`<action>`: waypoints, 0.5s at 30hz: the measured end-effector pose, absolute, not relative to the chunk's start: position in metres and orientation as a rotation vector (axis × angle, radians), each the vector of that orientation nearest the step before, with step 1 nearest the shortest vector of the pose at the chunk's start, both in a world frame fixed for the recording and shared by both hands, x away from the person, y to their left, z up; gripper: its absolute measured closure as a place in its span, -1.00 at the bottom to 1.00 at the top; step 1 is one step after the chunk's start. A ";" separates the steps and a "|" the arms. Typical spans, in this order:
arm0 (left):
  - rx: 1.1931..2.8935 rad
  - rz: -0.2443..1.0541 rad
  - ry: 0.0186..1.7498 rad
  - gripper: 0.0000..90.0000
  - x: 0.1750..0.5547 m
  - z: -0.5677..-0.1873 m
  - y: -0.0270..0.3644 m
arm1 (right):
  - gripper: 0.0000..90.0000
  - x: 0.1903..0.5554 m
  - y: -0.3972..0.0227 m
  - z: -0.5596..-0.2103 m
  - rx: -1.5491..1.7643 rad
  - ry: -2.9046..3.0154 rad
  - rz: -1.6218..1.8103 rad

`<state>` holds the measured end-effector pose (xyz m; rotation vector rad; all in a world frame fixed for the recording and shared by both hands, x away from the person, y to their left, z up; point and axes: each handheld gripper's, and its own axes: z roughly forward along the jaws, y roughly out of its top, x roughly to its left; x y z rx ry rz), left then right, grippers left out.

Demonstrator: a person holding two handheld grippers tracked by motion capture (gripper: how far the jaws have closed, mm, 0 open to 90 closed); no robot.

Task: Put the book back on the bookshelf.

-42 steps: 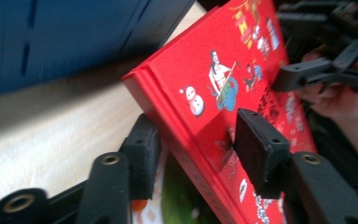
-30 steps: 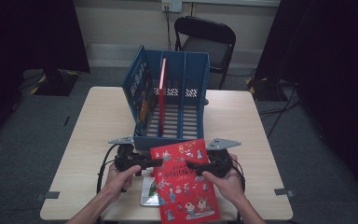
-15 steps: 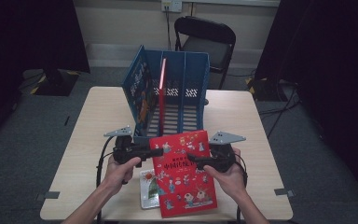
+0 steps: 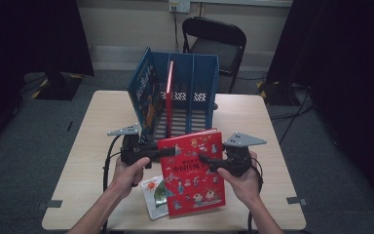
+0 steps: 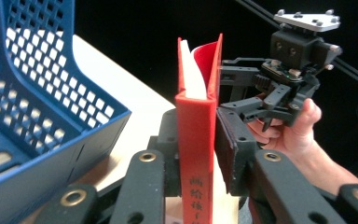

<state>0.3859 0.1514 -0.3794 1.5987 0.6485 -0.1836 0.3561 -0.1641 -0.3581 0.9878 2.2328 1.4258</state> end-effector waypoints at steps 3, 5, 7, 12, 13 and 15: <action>1.635 -0.140 0.623 0.65 0.383 -0.368 0.149 | -0.23 0.355 -0.166 -0.354 0.983 2.217 1.442; 1.637 -0.129 0.617 0.65 0.382 -0.363 0.149 | -0.22 0.356 -0.167 -0.351 0.983 2.211 1.451; 1.631 -0.126 0.610 0.65 0.382 -0.360 0.149 | -0.22 0.355 -0.167 -0.348 0.974 2.202 1.459; 1.623 -0.087 0.589 0.65 0.380 -0.349 0.152 | -0.20 0.354 -0.166 -0.337 0.939 2.184 1.468; 1.623 -0.077 0.587 0.64 0.381 -0.346 0.152 | -0.20 0.355 -0.165 -0.335 0.930 2.180 1.468; 1.625 -0.052 0.581 0.63 0.382 -0.339 0.154 | -0.20 0.358 -0.163 -0.332 0.927 2.167 1.470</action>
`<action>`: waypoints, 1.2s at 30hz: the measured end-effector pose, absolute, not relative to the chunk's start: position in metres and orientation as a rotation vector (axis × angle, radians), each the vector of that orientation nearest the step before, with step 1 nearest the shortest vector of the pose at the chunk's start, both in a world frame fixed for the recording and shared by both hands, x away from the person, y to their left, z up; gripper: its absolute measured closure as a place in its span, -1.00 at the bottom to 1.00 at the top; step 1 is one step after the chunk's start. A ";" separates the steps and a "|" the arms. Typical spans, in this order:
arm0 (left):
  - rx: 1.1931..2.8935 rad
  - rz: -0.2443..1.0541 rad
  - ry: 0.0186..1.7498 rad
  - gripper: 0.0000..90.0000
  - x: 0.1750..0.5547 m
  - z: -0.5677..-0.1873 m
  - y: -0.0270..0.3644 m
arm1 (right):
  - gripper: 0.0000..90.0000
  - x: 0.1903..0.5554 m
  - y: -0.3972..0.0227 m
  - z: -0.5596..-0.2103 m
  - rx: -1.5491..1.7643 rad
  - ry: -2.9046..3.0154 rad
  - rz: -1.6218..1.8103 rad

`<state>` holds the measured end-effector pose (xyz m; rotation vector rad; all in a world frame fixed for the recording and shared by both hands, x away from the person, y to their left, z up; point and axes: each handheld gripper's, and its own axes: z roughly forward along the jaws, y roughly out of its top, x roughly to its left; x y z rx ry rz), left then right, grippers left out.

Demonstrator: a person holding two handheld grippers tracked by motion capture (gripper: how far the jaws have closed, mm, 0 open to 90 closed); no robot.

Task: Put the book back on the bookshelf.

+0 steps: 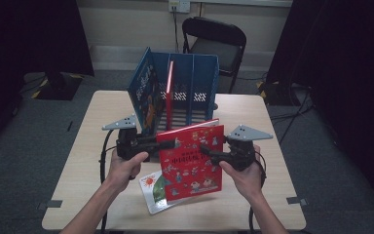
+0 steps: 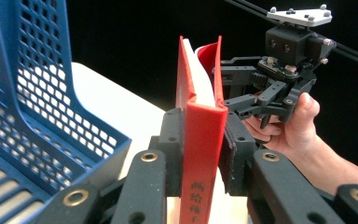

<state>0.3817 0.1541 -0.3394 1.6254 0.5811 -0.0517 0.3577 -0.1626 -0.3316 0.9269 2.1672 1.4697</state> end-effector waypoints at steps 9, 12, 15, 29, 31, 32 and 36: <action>1.629 0.038 0.572 0.60 0.379 -0.341 0.164 | -0.20 0.367 -0.149 -0.331 0.897 2.160 1.487; 1.600 0.038 0.581 0.56 0.374 -0.348 0.167 | -0.19 0.364 -0.148 -0.341 0.877 2.151 1.486; 1.603 0.066 0.573 0.56 0.368 -0.348 0.166 | -0.19 0.360 -0.148 -0.341 0.863 2.149 1.495; 1.663 0.064 0.515 0.63 0.351 -0.349 0.162 | -0.23 0.357 -0.171 -0.366 0.931 2.156 1.475; 1.697 0.091 0.515 0.63 0.349 -0.351 0.158 | -0.23 0.359 -0.170 -0.373 0.936 2.178 1.467; 1.712 0.101 0.515 0.64 0.348 -0.353 0.156 | -0.22 0.359 -0.169 -0.376 0.930 2.191 1.468; 1.699 0.092 0.545 0.64 0.349 -0.357 0.153 | -0.18 0.357 -0.164 -0.382 0.905 2.221 1.450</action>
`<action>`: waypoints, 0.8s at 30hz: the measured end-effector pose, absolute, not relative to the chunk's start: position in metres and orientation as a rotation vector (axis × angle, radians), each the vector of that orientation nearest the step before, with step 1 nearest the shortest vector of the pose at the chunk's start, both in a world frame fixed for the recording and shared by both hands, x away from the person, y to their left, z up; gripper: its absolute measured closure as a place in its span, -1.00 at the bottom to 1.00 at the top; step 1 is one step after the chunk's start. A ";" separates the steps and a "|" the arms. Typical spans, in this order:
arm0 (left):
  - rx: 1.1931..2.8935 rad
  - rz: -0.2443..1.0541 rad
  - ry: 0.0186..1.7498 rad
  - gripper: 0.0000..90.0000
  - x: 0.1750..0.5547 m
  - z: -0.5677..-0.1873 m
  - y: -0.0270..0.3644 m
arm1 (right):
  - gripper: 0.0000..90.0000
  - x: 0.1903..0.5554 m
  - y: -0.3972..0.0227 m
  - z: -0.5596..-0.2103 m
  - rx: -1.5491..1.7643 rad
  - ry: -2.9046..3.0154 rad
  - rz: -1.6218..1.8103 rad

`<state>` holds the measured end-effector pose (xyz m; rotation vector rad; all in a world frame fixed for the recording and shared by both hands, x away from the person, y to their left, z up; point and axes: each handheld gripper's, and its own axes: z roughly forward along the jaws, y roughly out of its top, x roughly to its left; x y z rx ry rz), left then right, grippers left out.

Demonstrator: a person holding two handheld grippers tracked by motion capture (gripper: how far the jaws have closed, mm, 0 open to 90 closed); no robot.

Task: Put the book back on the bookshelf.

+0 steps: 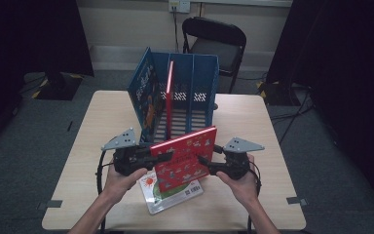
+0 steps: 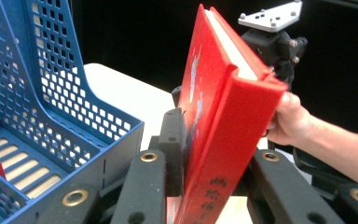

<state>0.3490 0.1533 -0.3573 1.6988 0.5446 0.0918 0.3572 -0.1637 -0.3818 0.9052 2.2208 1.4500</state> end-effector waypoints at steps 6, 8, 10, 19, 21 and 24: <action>1.745 0.099 0.527 0.65 0.352 -0.365 0.147 | -0.18 0.355 -0.160 -0.383 0.896 2.207 1.420; 1.740 0.146 0.512 0.66 0.351 -0.366 0.144 | -0.17 0.354 -0.160 -0.383 0.892 2.207 1.415; 1.751 0.150 0.506 0.67 0.350 -0.369 0.139 | -0.17 0.355 -0.161 -0.383 0.892 2.206 1.418; 1.751 0.204 0.527 0.42 0.351 -0.387 0.125 | -0.18 0.354 -0.160 -0.383 0.884 2.216 1.411; 1.762 0.194 0.533 0.37 0.350 -0.387 0.125 | -0.18 0.354 -0.160 -0.383 0.882 2.216 1.413; 1.777 0.198 0.555 0.36 0.351 -0.386 0.126 | -0.20 0.354 -0.159 -0.383 0.882 2.215 1.406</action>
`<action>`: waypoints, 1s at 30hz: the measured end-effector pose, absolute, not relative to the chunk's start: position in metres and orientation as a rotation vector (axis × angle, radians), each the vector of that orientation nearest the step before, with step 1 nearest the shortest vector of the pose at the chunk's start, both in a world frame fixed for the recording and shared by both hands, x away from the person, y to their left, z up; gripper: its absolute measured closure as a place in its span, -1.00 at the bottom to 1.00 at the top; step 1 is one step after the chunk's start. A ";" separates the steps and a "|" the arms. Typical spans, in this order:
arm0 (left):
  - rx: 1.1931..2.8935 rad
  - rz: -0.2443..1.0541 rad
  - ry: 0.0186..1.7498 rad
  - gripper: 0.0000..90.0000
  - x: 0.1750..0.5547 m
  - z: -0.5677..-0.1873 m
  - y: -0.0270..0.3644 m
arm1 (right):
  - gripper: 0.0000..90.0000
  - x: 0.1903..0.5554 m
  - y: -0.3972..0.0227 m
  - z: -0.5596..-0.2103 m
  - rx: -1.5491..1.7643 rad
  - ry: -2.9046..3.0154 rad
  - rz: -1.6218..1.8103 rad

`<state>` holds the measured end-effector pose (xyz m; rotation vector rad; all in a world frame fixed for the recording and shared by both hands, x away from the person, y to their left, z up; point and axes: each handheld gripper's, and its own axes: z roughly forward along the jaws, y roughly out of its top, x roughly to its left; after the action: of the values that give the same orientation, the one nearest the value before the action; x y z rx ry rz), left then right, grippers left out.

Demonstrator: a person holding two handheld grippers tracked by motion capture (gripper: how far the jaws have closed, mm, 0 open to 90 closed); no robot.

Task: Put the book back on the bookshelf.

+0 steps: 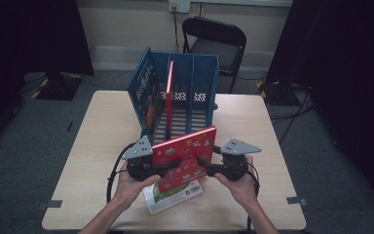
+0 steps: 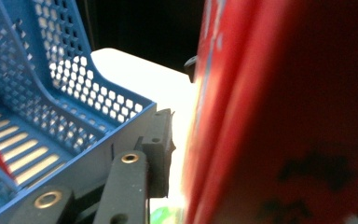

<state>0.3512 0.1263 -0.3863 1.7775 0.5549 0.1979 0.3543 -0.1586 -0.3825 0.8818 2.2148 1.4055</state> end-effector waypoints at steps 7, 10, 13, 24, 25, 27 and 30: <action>1.713 0.189 0.526 0.52 0.350 -0.388 0.118 | -0.25 0.356 -0.157 -0.383 0.891 2.216 1.398; 1.716 0.212 0.532 0.67 0.351 -0.388 0.118 | -0.24 0.356 -0.158 -0.383 0.896 2.215 1.397; 1.725 0.212 0.517 0.72 0.350 -0.387 0.117 | -0.26 0.357 -0.158 -0.383 0.891 2.221 1.396; 1.716 0.176 0.571 0.77 0.351 -0.386 0.119 | -0.18 0.359 -0.160 -0.384 0.899 2.232 1.415; 1.718 0.177 0.577 0.77 0.351 -0.386 0.120 | -0.17 0.359 -0.160 -0.385 0.901 2.231 1.411; 1.718 0.171 0.584 0.77 0.351 -0.385 0.121 | -0.16 0.359 -0.161 -0.385 0.905 2.237 1.415; 1.720 0.176 0.597 0.77 0.351 -0.384 0.121 | -0.16 0.359 -0.163 -0.385 0.907 2.237 1.416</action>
<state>0.3509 0.1214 -0.3842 1.7205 0.5969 0.1761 0.3587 -0.1629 -0.3854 0.9071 2.2371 1.4163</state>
